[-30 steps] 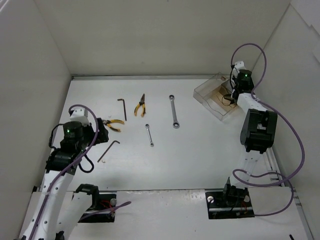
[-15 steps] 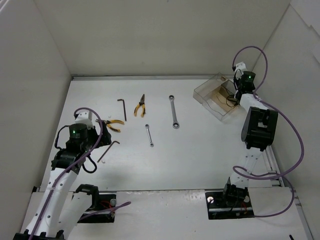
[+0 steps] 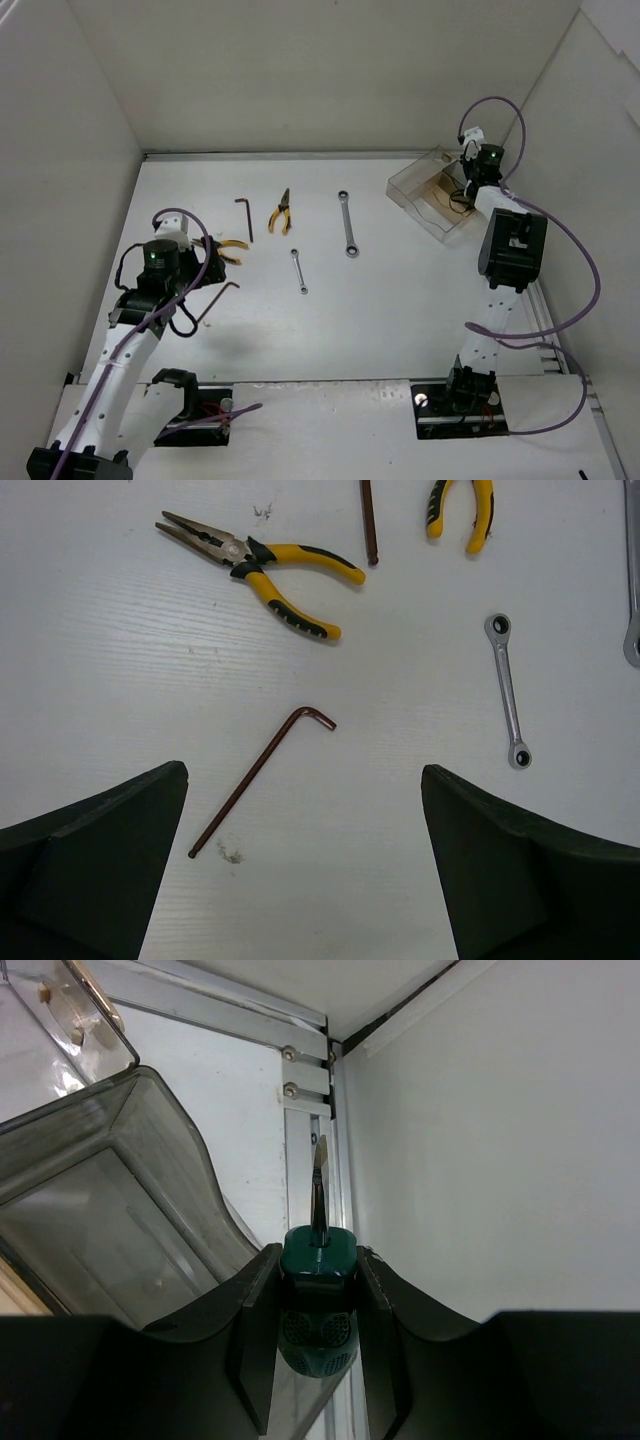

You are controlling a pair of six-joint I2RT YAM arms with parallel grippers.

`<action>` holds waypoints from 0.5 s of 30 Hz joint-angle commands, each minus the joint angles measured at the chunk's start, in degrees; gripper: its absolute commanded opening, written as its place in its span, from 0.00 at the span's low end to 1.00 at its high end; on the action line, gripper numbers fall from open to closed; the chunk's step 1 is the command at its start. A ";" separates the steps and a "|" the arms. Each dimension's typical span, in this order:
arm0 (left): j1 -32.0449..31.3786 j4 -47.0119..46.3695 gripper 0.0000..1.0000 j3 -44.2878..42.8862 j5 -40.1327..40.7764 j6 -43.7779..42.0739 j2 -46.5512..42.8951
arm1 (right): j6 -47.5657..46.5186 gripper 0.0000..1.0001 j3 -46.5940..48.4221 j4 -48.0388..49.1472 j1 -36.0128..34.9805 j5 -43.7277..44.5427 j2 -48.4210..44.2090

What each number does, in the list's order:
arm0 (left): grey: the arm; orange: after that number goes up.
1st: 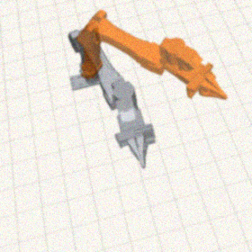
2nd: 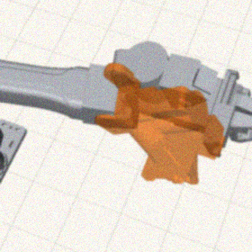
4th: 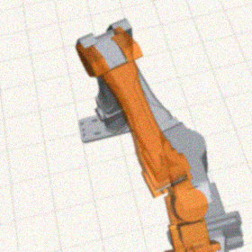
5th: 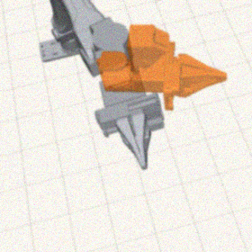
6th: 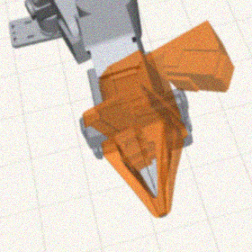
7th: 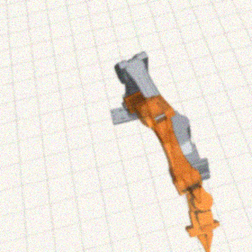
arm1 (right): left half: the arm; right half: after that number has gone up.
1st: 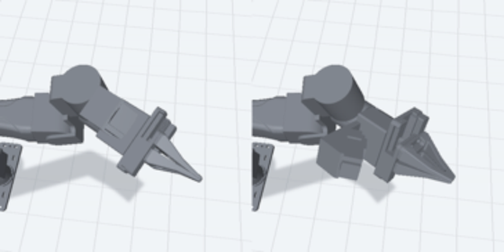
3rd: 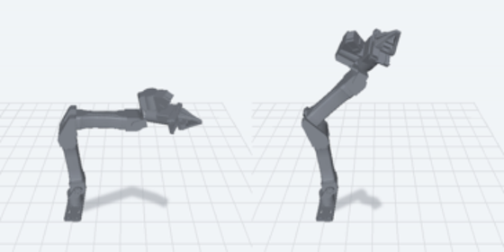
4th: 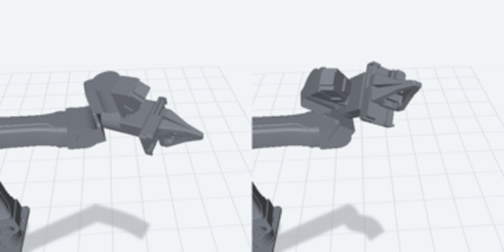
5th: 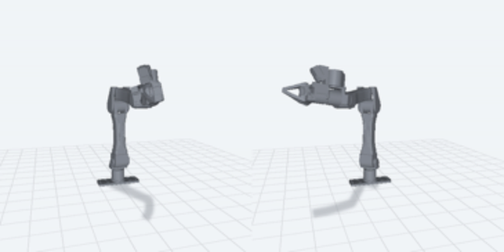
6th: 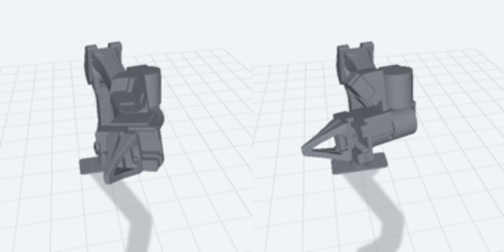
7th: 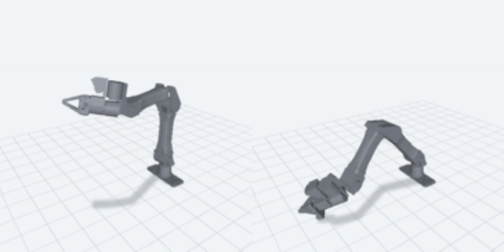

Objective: Sort the tools into containers

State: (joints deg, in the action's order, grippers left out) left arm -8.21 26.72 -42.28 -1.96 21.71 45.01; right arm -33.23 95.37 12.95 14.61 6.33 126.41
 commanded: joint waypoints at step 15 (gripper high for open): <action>-0.23 -6.59 1.00 -2.63 -1.12 0.35 3.24 | 2.03 0.30 6.93 2.17 -1.25 -1.58 2.52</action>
State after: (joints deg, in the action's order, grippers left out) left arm -8.21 23.64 -42.30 -2.76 21.74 48.18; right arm -32.10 99.15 11.97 14.04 5.54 128.77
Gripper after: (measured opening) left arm 0.996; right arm 0.304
